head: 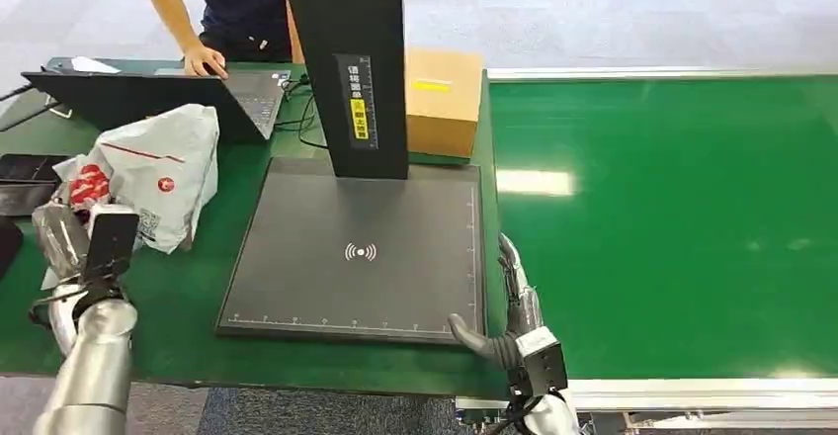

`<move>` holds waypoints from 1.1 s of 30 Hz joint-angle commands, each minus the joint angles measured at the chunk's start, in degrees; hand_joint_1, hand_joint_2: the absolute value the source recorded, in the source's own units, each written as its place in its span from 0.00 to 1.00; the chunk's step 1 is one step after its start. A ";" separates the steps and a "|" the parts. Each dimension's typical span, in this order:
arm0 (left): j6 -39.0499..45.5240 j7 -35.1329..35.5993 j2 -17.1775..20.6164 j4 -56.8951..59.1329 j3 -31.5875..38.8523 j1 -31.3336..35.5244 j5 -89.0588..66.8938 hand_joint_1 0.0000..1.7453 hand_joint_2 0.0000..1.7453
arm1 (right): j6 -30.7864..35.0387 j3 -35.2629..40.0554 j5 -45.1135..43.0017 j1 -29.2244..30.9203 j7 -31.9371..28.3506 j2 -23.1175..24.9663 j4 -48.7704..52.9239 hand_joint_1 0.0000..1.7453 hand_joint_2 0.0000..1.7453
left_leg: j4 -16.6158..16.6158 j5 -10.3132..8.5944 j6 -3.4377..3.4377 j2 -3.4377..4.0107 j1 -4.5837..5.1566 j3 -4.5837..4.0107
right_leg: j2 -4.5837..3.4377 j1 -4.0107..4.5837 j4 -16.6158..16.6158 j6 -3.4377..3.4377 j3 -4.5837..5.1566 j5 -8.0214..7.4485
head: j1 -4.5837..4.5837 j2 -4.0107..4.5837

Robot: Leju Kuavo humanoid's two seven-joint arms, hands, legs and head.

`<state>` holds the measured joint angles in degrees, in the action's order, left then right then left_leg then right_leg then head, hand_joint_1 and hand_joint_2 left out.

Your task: Moved the parcel from conveyor to table for the left to box.

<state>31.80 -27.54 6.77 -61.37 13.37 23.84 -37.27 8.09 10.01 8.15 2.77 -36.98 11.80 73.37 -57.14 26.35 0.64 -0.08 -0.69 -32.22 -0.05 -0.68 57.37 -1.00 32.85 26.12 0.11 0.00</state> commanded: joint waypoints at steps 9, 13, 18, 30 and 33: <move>8.20 23.62 19.21 34.93 18.40 23.26 -26.36 0.99 1.00 | -0.55 2.40 -0.43 0.42 -1.32 0.66 -1.56 0.00 1.00 | 0.02 0.02 0.07 0.40 -0.10 0.03 | -0.38 0.12 0.06 0.19 0.16 -0.05 | -0.04 0.00; 8.20 24.93 18.91 40.78 22.69 24.94 -27.29 0.00 1.00 | -0.59 2.72 -0.05 -0.34 -0.79 0.56 -0.48 0.00 1.00 | 0.01 0.02 0.07 0.38 -0.11 -0.03 | -0.38 0.12 0.08 0.19 0.22 -0.04 | -0.02 0.00; 6.54 20.33 16.44 41.27 24.20 23.73 -24.52 0.00 1.00 | -0.81 3.02 0.50 -0.75 -0.19 0.65 0.08 0.00 1.00 | 0.10 -0.07 0.06 0.09 -0.01 -0.02 | -0.08 0.01 0.02 0.16 0.14 -0.01 | -0.02 0.00; -18.35 3.28 7.63 21.23 17.65 15.39 -6.57 0.00 1.00 | -1.73 2.99 1.31 1.30 -0.04 0.49 -1.88 0.00 1.00 | 0.04 -0.09 0.05 0.05 -0.02 -0.06 | -0.04 0.04 -0.01 0.14 0.15 -0.07 | -0.02 0.00; -21.48 5.57 5.48 10.68 11.60 10.49 -2.53 0.00 1.00 | -1.68 3.25 1.46 1.42 -0.01 0.50 -1.60 0.00 1.00 | 0.12 -0.12 0.05 0.02 0.00 -0.01 | -0.01 0.01 -0.07 0.17 0.10 -0.08 | -0.02 0.00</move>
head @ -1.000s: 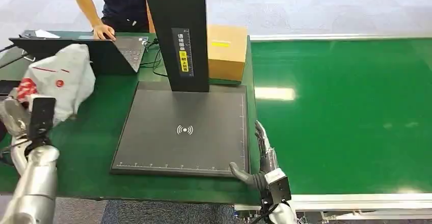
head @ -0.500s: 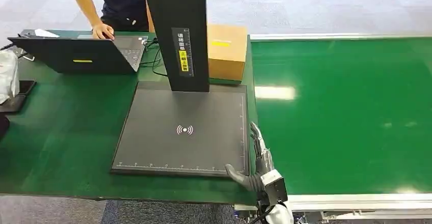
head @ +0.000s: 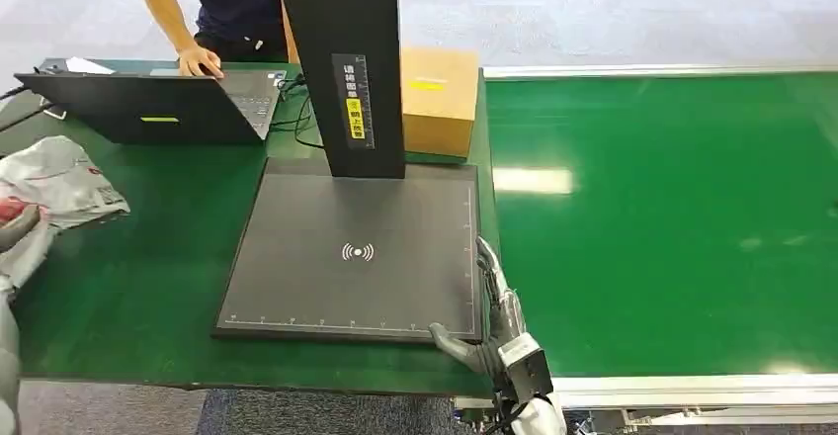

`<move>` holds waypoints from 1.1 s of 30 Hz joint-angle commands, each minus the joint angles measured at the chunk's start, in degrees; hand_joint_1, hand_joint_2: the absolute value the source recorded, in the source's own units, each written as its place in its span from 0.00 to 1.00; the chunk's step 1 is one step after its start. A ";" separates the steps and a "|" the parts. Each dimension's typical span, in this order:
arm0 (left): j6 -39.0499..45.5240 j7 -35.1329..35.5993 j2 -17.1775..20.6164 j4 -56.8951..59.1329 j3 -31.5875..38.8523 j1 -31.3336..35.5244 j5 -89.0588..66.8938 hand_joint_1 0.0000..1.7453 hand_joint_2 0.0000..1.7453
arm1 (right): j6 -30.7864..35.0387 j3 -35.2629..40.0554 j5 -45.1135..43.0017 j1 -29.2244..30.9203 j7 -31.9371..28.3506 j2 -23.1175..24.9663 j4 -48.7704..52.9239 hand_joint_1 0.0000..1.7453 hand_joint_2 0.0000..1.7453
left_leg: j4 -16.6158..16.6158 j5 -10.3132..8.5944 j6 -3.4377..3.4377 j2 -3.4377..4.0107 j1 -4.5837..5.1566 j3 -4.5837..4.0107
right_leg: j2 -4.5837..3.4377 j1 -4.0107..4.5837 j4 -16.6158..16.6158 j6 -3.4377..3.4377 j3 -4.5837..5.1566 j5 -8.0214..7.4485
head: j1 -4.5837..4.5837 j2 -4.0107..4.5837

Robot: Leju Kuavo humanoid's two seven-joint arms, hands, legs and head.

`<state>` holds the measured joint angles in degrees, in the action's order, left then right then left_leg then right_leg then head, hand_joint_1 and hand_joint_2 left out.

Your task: Moved the parcel from conveyor to table for the left to box.

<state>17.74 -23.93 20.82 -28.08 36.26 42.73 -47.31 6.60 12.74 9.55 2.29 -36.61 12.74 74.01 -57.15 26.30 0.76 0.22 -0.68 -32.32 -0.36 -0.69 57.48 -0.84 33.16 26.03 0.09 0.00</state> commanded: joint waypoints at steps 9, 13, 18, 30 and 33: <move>-12.10 3.99 -13.47 -47.75 -27.41 -24.38 14.33 0.00 1.00 | 0.62 -0.36 0.74 0.70 0.06 -0.51 -0.44 0.00 1.00 | 0.06 0.00 -0.06 -0.21 0.05 0.09 | 0.23 -0.03 -0.11 0.01 -0.17 0.04 | -0.06 0.00; -13.02 0.78 -15.48 -59.10 -35.02 -32.88 17.56 0.00 1.00 | 0.47 -0.27 0.91 0.92 0.01 -0.87 -1.28 0.00 1.00 | 0.07 0.03 -0.09 -0.17 0.05 0.09 | 0.20 -0.03 -0.14 -0.01 -0.18 0.04 | 0.00 0.00; -6.67 -3.49 -17.84 -60.75 -43.05 -37.86 15.05 0.00 1.00 | 1.04 0.24 1.15 1.17 -0.27 -1.05 -1.28 0.00 1.00 | 0.15 0.03 -0.13 -0.26 0.10 0.19 | 0.28 -0.08 -0.19 -0.02 -0.29 0.08 | -0.02 0.00; -5.11 -15.58 -26.42 -41.70 -47.73 -41.30 27.83 0.00 1.00 | 3.81 5.70 3.60 4.28 -2.00 -0.62 -8.24 0.00 1.00 | 0.29 0.04 -0.13 -0.08 0.13 0.34 | 0.11 -0.10 -0.32 -0.01 -0.39 -0.01 | 0.00 0.00; -5.52 -16.07 -27.56 -38.78 -48.07 -40.47 30.09 0.00 1.00 | 3.46 7.39 3.89 4.69 -2.47 -0.74 -8.55 0.00 1.00 | 0.25 0.05 -0.11 -0.05 0.10 0.33 | 0.07 -0.07 -0.27 0.01 -0.34 -0.01 | -0.02 0.00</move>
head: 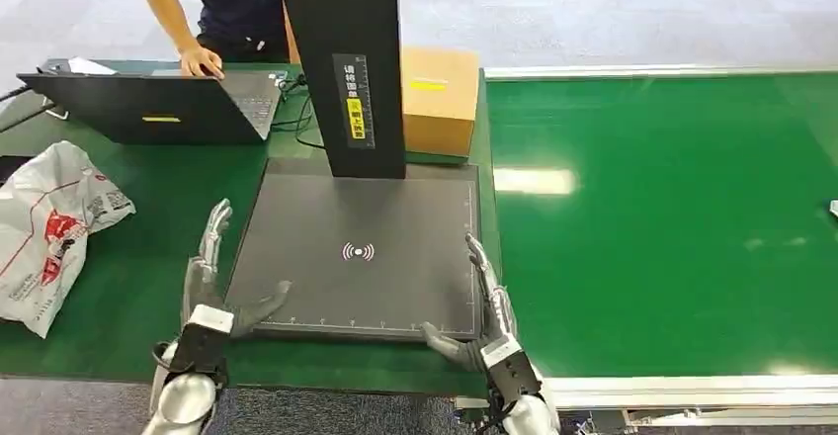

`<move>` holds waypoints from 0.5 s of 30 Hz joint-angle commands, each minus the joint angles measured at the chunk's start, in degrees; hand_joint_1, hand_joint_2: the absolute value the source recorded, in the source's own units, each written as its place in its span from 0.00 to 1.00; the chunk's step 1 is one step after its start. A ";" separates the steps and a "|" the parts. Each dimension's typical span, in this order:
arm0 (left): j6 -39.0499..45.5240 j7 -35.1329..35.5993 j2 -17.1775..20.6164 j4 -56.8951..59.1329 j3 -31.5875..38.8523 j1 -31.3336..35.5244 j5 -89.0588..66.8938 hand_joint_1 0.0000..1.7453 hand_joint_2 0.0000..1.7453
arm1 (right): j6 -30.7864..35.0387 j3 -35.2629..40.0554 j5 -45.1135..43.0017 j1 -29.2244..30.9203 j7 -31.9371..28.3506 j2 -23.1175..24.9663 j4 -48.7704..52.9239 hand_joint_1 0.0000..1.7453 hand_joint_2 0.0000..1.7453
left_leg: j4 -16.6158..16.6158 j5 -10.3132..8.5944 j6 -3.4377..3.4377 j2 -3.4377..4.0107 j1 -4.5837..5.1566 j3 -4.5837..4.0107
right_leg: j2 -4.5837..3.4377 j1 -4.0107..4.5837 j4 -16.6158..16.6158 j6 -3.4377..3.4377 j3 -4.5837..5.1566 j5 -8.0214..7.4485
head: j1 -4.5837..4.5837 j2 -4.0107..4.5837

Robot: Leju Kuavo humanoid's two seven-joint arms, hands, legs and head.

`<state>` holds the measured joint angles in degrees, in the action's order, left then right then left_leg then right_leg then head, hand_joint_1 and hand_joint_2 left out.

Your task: Moved the parcel from conveyor to table for the left to box.

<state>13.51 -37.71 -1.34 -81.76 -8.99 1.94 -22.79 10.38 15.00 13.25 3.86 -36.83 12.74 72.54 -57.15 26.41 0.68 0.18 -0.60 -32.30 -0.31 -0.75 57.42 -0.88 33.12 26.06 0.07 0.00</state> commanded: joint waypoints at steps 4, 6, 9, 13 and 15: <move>-0.57 -2.29 -7.62 18.37 -3.61 2.18 5.27 0.00 1.00 | 2.16 8.28 2.99 3.79 -1.85 -0.97 -7.15 0.00 1.00 | 0.19 -0.06 -0.05 -0.09 -0.01 0.23 | 0.11 0.03 -0.21 0.03 -0.27 -0.03 | 0.00 0.00; -0.89 -2.29 -7.94 18.26 -3.56 2.09 5.33 0.00 1.00 | 3.28 9.00 3.50 3.94 -1.81 -1.22 -7.50 0.00 1.00 | 0.16 -0.04 -0.05 -0.07 0.01 0.21 | 0.08 0.00 -0.16 0.02 -0.24 -0.01 | 0.00 0.00; -1.22 -2.17 -8.42 16.80 -3.13 1.12 5.55 0.00 1.00 | 4.91 9.83 3.45 4.16 -2.02 -1.44 -8.63 0.00 1.00 | 0.11 -0.03 -0.04 -0.10 0.00 0.13 | 0.10 0.01 -0.12 0.02 -0.17 0.00 | 0.02 0.00; -1.62 -2.15 -8.52 16.28 -2.57 0.71 5.56 0.00 1.00 | 5.74 10.01 2.67 4.52 -2.38 -1.46 -10.06 0.00 1.00 | 0.13 -0.02 -0.03 -0.03 -0.02 0.17 | 0.03 0.03 -0.13 0.04 -0.20 -0.01 | 0.00 0.00; -2.02 -2.08 -8.61 16.94 -2.32 1.11 5.47 0.00 1.00 | 6.10 10.02 2.10 4.55 -2.52 -1.46 -10.35 0.00 1.00 | 0.15 -0.03 -0.02 -0.05 0.00 0.18 | 0.06 0.01 -0.13 0.05 -0.20 -0.01 | 0.00 0.00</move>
